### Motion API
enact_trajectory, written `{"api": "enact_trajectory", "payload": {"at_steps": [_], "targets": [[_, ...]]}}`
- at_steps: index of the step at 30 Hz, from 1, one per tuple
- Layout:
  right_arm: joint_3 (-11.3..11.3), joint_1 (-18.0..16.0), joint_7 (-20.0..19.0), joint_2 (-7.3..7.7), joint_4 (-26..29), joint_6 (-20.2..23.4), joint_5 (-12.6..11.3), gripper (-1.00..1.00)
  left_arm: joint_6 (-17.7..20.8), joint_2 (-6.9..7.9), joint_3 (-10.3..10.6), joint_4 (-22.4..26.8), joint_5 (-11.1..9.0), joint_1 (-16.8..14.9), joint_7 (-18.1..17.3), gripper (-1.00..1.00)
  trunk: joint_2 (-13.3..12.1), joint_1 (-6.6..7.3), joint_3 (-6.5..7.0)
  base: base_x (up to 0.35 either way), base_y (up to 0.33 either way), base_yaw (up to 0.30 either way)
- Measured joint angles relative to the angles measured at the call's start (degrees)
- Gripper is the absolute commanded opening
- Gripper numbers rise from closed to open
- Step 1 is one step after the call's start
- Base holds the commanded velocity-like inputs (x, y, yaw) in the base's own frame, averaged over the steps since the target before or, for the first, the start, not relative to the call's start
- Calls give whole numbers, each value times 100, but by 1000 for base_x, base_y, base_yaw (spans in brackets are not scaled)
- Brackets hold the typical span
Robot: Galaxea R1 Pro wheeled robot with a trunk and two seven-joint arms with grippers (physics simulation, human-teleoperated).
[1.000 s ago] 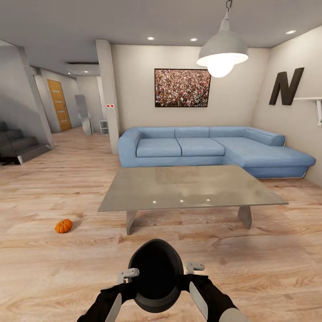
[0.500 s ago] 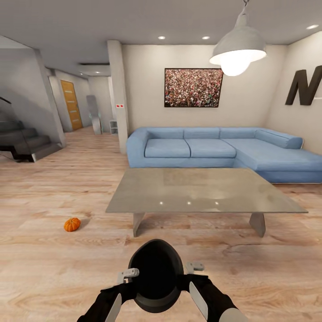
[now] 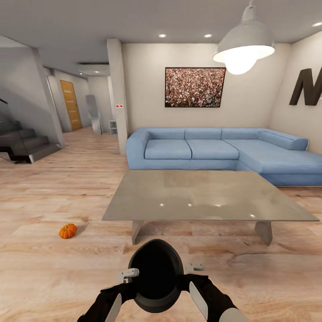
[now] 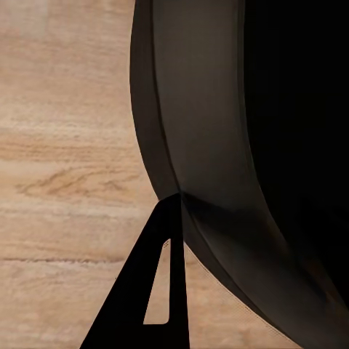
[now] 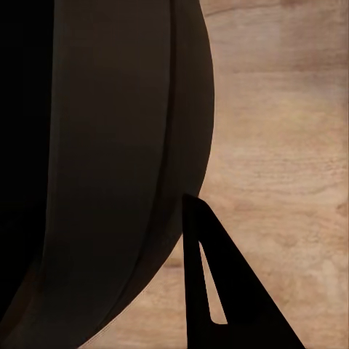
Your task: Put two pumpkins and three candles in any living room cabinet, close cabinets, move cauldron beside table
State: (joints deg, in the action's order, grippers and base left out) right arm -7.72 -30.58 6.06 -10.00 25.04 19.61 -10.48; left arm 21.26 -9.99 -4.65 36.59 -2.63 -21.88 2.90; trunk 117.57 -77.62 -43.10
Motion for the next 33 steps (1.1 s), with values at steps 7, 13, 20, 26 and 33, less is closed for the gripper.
{"api": "enact_trajectory", "payload": {"at_steps": [7, 13, 20, 26, 33], "targets": [[0, 1, 0, 0, 0, -1, -2, -100, 0, 0, 1, 0, 1, 0, 0, -100, 0, 0, 0, 159, 0, 0], [0, 2, 0, 0, 0, -3, -1, -100, 0, 0, 1, 0, 2, 0, 0, -100, 0, 0, 0, 171, 0, 0], [3, 3, -1, 0, 0, -4, -1, -100, 0, 0, 1, 0, 4, 0, 0, -100, 0, 0, 0, 189, 0, 0], [3, 3, -1, 0, 0, -4, -2, -100, 0, 0, 1, 1, 5, 0, -1, -100, 0, 0, 0, 126, -16, 0], [2, 3, -1, 0, -1, -8, -2, -100, -3, 0, 1, 0, 5, 0, 0, -100, 0, 0, 0, 11, -3, 0]]}}
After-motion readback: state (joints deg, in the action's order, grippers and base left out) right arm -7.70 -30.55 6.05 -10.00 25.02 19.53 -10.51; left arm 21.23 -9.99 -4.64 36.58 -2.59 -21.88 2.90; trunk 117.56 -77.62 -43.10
